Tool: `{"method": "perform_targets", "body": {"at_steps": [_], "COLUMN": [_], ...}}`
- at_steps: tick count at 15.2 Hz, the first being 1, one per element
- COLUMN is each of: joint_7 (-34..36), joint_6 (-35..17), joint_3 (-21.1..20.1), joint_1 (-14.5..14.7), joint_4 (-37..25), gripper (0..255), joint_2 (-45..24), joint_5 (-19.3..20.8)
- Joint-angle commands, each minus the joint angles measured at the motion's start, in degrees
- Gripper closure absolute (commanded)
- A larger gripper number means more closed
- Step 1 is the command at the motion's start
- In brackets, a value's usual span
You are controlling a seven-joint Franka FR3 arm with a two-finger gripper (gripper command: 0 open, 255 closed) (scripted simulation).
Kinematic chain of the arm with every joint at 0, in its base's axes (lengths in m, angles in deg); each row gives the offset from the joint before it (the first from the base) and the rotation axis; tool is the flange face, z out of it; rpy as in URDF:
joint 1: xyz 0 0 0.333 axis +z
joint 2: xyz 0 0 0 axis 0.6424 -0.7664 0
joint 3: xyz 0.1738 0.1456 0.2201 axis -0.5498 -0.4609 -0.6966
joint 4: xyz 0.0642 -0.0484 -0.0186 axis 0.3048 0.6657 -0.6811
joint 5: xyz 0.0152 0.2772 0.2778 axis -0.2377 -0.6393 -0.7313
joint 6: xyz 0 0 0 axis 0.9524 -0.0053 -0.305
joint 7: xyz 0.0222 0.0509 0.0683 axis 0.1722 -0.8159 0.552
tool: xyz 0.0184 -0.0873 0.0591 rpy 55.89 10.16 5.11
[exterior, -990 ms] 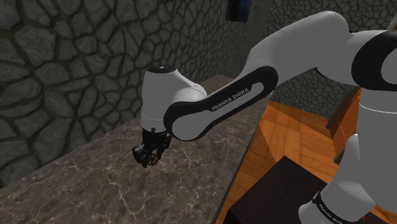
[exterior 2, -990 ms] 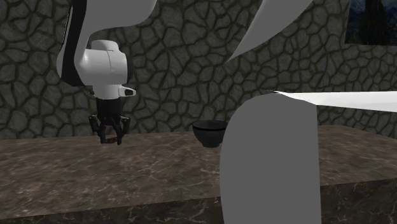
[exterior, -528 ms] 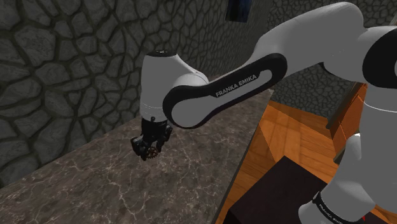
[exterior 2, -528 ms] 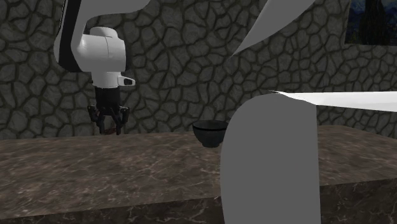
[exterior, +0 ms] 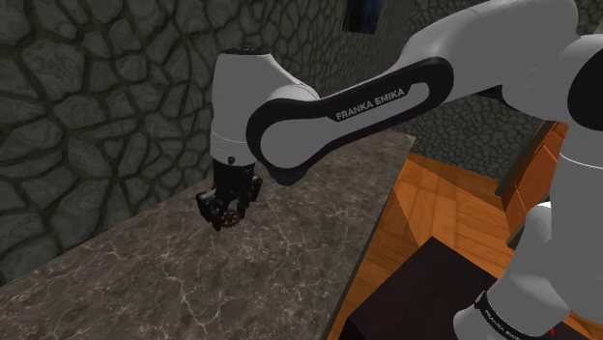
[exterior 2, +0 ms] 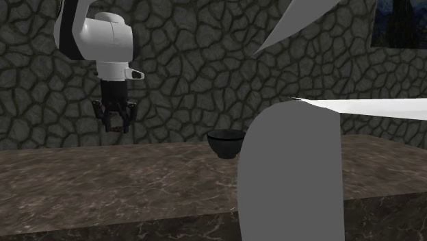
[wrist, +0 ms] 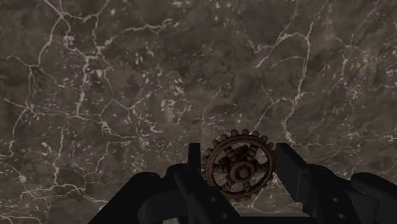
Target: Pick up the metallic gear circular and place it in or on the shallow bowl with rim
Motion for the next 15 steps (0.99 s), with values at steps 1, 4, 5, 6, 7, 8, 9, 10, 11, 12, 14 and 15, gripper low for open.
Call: {"method": "perform_targets", "body": {"at_steps": [1,4,5,6,7,8,9,10,11,12,14,15], "joint_7": [-0.25,-0.46,-1.83,-3.20,-4.56,-5.91,-7.26,-8.61,-9.94,-11.26,-13.88,-15.17], "joint_6": [1.47,3.43,3.32,3.24,3.19,3.16,3.16,3.18,3.23,3.31,3.54,3.69], "joint_3": [-0.09,-0.22,0.10,0.43,0.76,1.11,1.47,1.83,2.20,2.57,3.34,3.71], "joint_1": [-0.10,-0.15,-1.08,-2.01,-2.92,-3.82,-4.70,-5.56,-6.41,-7.26,-8.89,-9.71], "joint_4": [-0.95,-2.31,-1.90,-1.57,-1.31,-1.12,-1.00,-0.96,-0.99,-1.08,-1.49,-1.80], "gripper": [255,255,255,255,255,255,255,255,255,255,255,255], "joint_2": [0.52,1.18,1.53,1.82,2.07,2.26,2.40,2.49,2.52,2.51,2.33,2.16], "joint_5": [-0.29,-0.63,-1.02,-1.39,-1.74,-2.08,-2.39,-2.69,-2.98,-3.24,-3.72,-3.93]}}
